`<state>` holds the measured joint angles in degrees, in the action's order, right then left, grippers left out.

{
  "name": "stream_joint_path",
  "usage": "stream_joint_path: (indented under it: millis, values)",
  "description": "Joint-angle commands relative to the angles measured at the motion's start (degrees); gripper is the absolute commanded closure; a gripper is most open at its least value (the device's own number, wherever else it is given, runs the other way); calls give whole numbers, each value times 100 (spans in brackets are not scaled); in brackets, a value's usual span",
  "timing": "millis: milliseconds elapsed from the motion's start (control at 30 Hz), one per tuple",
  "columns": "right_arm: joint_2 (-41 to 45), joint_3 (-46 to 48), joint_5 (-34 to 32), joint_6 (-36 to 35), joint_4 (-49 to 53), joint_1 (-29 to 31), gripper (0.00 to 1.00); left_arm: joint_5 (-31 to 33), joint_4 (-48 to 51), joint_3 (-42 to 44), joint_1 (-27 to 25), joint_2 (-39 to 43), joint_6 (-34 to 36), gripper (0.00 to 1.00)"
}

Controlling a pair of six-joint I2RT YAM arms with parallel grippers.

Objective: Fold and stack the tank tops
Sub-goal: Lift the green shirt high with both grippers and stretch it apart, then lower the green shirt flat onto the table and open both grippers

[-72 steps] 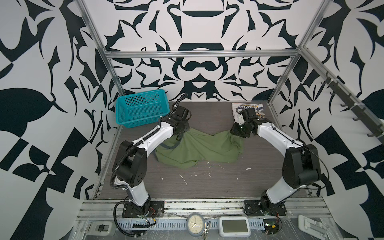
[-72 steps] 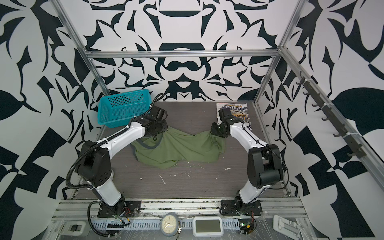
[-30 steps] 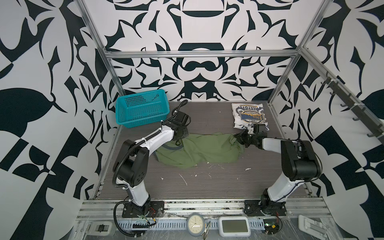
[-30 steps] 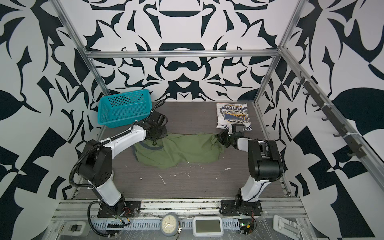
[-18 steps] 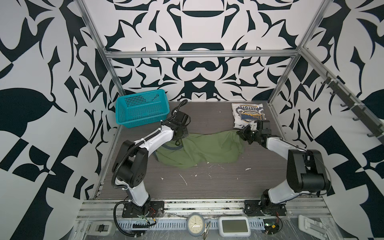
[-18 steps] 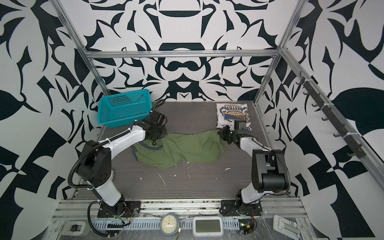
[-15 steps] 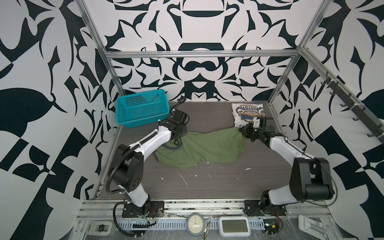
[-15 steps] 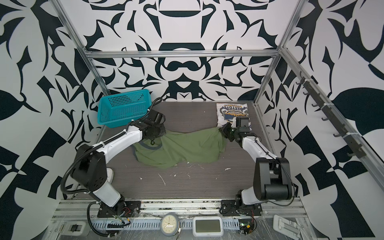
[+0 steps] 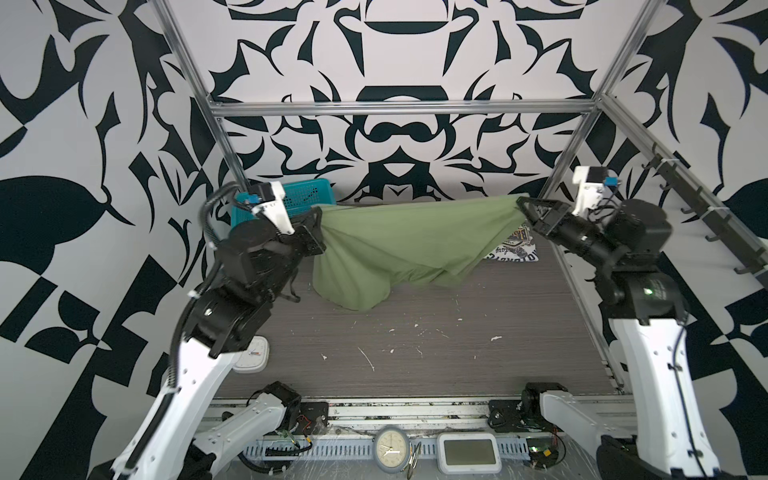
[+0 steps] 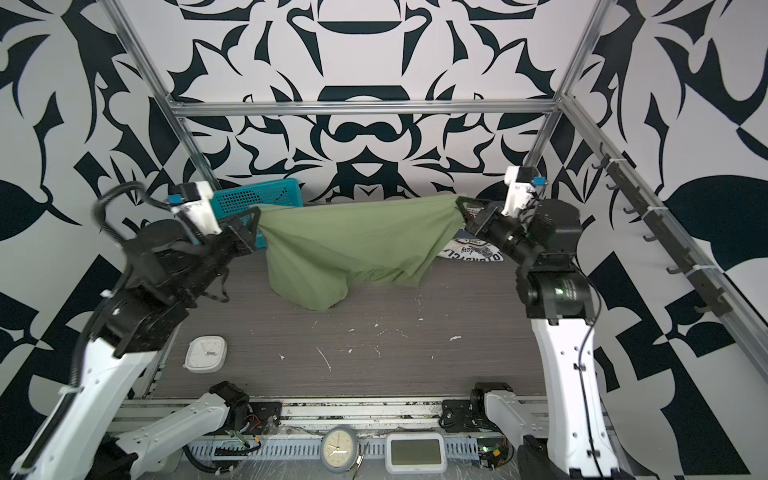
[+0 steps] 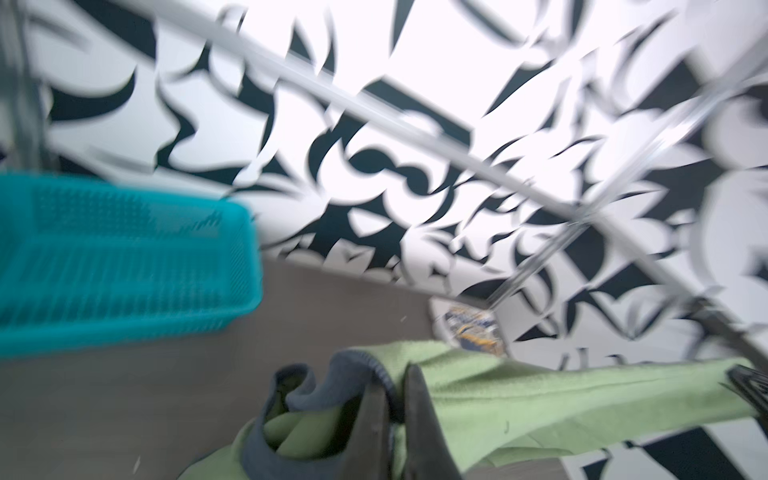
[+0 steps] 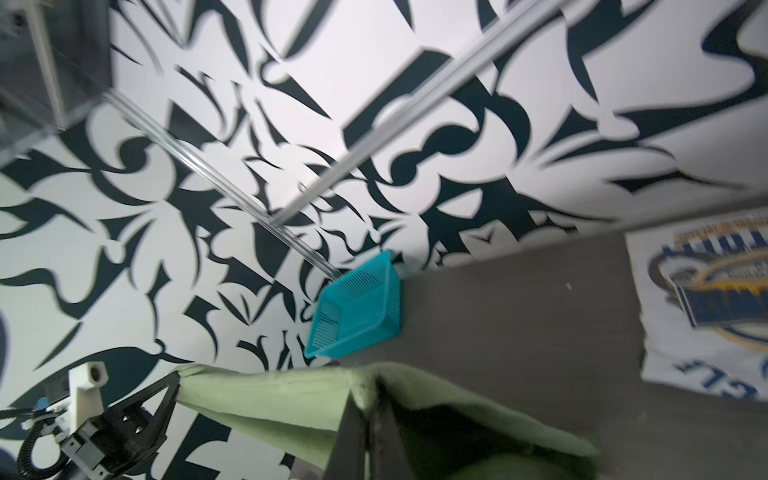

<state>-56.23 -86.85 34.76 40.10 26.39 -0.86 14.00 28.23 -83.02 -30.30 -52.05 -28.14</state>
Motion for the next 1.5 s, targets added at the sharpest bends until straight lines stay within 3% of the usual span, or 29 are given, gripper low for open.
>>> stream_joint_path:
  millis: [0,133,300,433,567,700,867,900,967,1067,1200,1333,1467]
  values:
    - [240,-842,334,-108,160,0,100,-575,361,-691,3,207,556,100]
    - [409,-1429,516,-137,142,0,100,-1045,506,-1065,7,511,574,100]
    - [550,-1408,3,-367,348,-1,100,-1418,383,-894,3,711,411,100]
    - [329,-990,-398,-556,368,7,100,-991,331,-468,5,341,465,100]
    - [-110,-181,-987,-703,183,4,100,-1,500,-260,7,-636,519,100]
    - [-775,748,-1509,-860,-89,7,100,550,641,-184,7,-2004,310,100]
    - [-1875,1774,-2067,-862,-820,-10,100,1,471,-202,-2,-3949,-31,99]
    - [-2211,1755,-2183,-880,-823,-10,80,-212,514,-320,-2,-4355,-88,87]
    - [-2877,1445,-2353,-934,-443,-26,52,-177,1063,-858,-2,-5088,-183,61]
    - [-3313,1169,-2632,-1029,-35,-36,7,347,1613,-1264,7,-5528,-332,35]
    - [-2995,1379,-2779,-1213,228,-21,4,467,992,-420,7,-4798,-332,17]
    - [-2477,1966,-2330,-1221,296,257,4,40,602,405,-2,-4090,-461,18]
    - [-2370,2482,-2409,-1241,656,1184,4,-725,319,940,-130,-3990,-510,22]
